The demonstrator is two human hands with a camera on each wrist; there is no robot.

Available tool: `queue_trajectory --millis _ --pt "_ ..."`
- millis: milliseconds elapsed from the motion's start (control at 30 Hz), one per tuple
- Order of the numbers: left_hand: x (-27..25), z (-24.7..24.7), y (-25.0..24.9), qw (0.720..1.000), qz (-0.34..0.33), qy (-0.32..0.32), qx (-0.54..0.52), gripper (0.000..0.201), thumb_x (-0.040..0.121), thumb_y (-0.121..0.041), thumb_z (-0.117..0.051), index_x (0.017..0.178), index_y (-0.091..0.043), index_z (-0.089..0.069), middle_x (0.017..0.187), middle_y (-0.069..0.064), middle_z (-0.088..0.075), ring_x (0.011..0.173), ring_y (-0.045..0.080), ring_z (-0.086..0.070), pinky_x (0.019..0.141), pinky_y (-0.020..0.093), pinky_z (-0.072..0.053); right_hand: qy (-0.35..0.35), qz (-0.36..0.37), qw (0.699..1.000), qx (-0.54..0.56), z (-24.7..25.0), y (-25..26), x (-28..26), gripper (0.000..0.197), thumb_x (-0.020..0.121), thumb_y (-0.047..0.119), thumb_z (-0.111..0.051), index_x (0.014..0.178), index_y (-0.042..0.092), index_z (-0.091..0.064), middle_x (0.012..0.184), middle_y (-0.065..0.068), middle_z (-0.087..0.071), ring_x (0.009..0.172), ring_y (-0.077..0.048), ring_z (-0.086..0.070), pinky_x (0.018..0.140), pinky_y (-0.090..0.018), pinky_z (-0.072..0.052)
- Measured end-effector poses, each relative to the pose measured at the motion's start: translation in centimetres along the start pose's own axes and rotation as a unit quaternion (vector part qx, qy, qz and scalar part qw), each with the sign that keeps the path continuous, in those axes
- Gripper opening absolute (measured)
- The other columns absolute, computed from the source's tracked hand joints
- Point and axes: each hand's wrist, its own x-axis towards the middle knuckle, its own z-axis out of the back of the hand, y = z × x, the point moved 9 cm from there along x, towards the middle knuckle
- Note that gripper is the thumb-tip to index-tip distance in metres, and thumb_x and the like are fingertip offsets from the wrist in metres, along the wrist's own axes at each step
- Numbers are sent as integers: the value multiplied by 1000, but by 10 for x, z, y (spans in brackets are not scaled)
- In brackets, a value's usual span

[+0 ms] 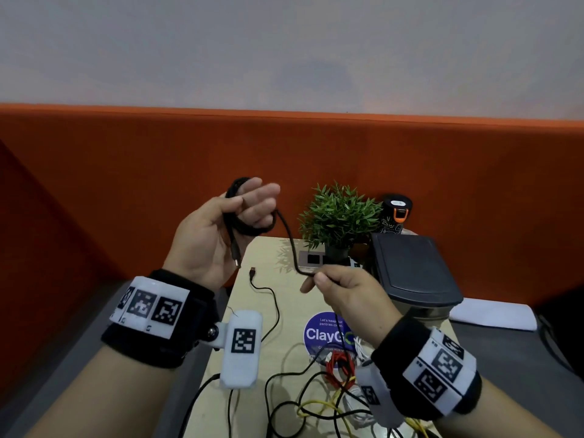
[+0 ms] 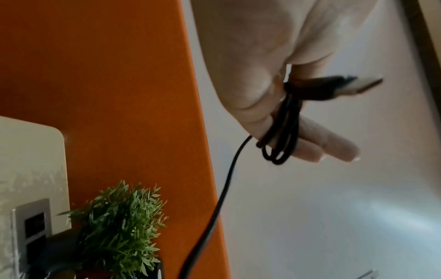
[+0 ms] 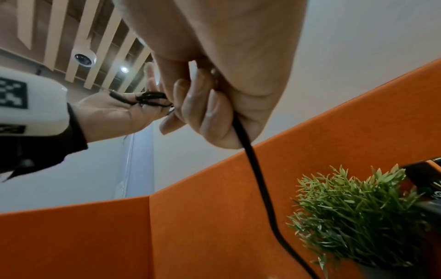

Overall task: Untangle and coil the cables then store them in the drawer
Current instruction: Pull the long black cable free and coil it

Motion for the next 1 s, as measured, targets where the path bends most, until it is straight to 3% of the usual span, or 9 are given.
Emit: queue_trajectory --millis 100,167,300,433,533,600,667,767,1000 --pt "2 0 -2 998 -17 17 -58 35 97 0 -22 114 3 -53 113 19 -67 102 24 -67 90 31 -53 57 12 998 -26 -14 4 -5 28 99 16 -46 88 11 -71 46 24 -47 50 7 -46 52 -10 -29" --pt "3 5 3 999 -33 -1 -23 35 97 3 -23 120 5 -50 119 21 -64 111 28 -63 97 35 -48 90 27 995 -30 -21 10 -9 27 99 16 -47 89 9 -71 48 23 -48 51 6 -46 54 -10 -28" --pt "1 5 17 974 -50 10 220 33 95 10 -27 119 0 -48 118 11 -66 111 21 -63 104 37 -43 110 55 992 -24 -21 23 -14 26 98 14 -48 90 6 -71 54 25 -53 56 7 -50 56 -7 -31" --pt "-11 -13 33 860 -78 120 490 24 99 0 -34 116 -13 -45 94 5 -73 86 16 -71 87 26 -49 95 86 992 16 -9 36 -16 24 97 17 -52 81 12 -70 53 22 -53 53 5 -48 56 -8 -32" --pt "-18 -23 41 817 -72 177 544 26 97 -5 -38 116 -21 -46 75 5 -67 68 18 -65 68 33 -52 33 113 989 94 10 40 -14 26 89 27 -54 69 20 -69 48 12 -42 47 -4 -34 50 -17 -27" --pt "-22 -26 44 820 -45 208 531 38 83 -4 -41 115 -24 -46 71 2 -60 65 23 -57 64 44 -48 -9 114 981 154 22 39 -12 27 87 29 -53 68 18 -68 49 1 -35 47 -13 -30 47 -23 -26" --pt "-24 -28 47 819 -26 236 522 48 72 -2 -40 114 -24 -45 71 -2 -55 66 20 -50 62 43 -43 -41 112 973 200 32 38 -10 28 88 30 -51 69 16 -65 50 -3 -33 46 -15 -28 46 -23 -26" --pt "-25 -32 49 821 -29 243 516 32 86 -10 -38 113 -24 -47 69 -6 -55 66 16 -52 60 29 -44 -69 120 968 209 40 39 -8 28 91 28 -52 71 13 -63 52 -2 -33 45 -14 -28 45 -23 -26" --pt "-27 -26 43 841 -27 252 477 21 88 -28 -51 108 -23 -53 72 -6 -56 68 19 -52 62 29 -44 -144 102 962 208 52 31 -7 21 81 32 -57 74 13 -61 47 4 -32 42 -13 -24 43 -25 -23"
